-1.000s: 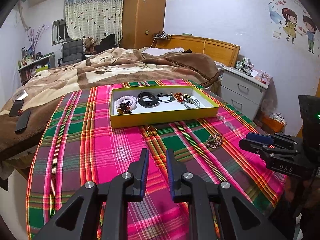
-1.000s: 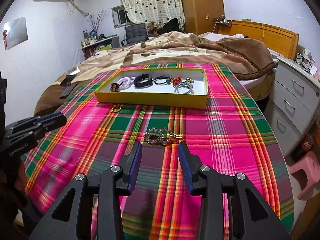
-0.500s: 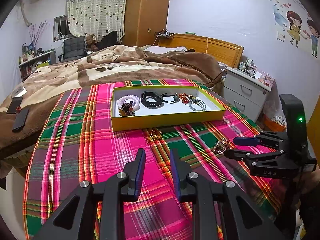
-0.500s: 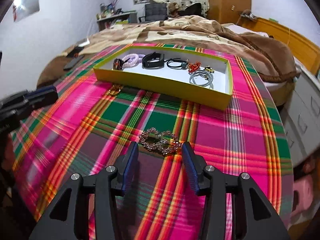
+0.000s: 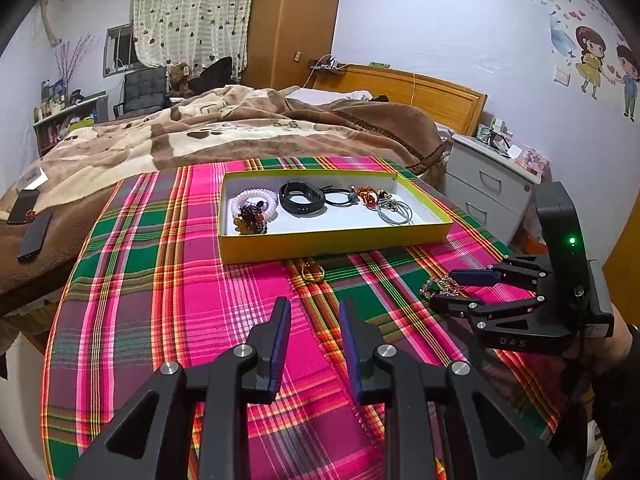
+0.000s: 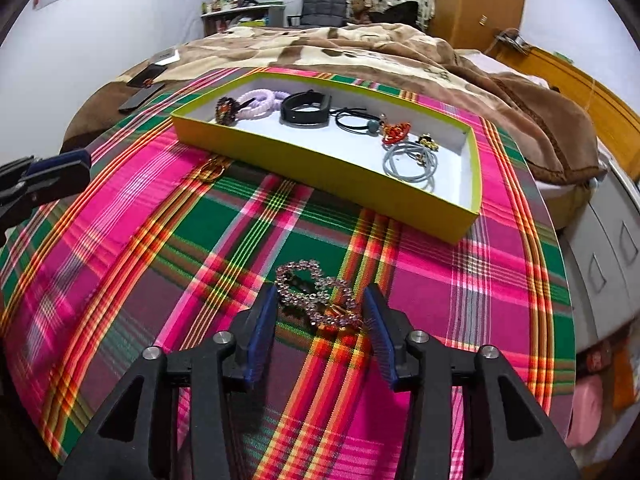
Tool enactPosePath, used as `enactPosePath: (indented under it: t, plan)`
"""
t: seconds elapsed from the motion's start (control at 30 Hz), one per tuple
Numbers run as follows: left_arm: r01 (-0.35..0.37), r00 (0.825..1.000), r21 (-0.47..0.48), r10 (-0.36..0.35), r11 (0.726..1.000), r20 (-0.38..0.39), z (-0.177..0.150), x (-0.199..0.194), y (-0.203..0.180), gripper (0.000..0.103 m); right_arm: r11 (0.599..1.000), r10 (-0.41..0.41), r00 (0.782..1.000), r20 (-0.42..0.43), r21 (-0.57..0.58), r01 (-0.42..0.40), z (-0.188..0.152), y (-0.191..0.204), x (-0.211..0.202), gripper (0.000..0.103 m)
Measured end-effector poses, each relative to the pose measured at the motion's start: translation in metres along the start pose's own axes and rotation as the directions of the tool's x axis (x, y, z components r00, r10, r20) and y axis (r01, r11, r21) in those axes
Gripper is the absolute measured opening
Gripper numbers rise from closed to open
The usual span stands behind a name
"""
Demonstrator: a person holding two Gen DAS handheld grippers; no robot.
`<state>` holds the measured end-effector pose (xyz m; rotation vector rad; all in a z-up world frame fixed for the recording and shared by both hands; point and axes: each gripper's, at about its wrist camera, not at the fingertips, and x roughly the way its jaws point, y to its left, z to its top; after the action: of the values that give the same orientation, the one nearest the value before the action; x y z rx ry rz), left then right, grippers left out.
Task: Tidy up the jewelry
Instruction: 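Grasp the rhinestone hair clip with the right tool while the left tool grasps the gold ring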
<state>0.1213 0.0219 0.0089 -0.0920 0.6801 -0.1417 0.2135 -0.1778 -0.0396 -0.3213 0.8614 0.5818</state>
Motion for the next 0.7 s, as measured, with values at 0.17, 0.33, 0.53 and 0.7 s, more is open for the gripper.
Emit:
enactPosePath:
  t: [0.17,0.33,0.53,0.7]
  plan:
    - [0.002,1.000,-0.006,-0.002,1.000,-0.022,0.004,0.009,0.002,0.024,0.999,-0.027,1.000,0.004,0.029,0.027,0.000,0.002,-0.002,0.039]
    - [0.005,0.998,-0.002,-0.005,1.000,-0.056,0.009,0.028,0.002,0.024,0.995,-0.031,0.999,0.021,0.098,0.029,-0.003,-0.005,-0.009,0.039]
    - [0.002,0.994,0.014,-0.001,1.000,-0.111,0.018,0.059,-0.001,0.031,0.989,-0.022,0.999,0.048,0.148,0.015,-0.008,-0.009,-0.021,0.039]
    - [-0.007,0.987,0.021,0.010,1.000,-0.159,0.025,0.085,-0.003,0.036,0.989,-0.015,0.998,0.055,0.151,0.006,-0.009,-0.007,-0.024,0.039]
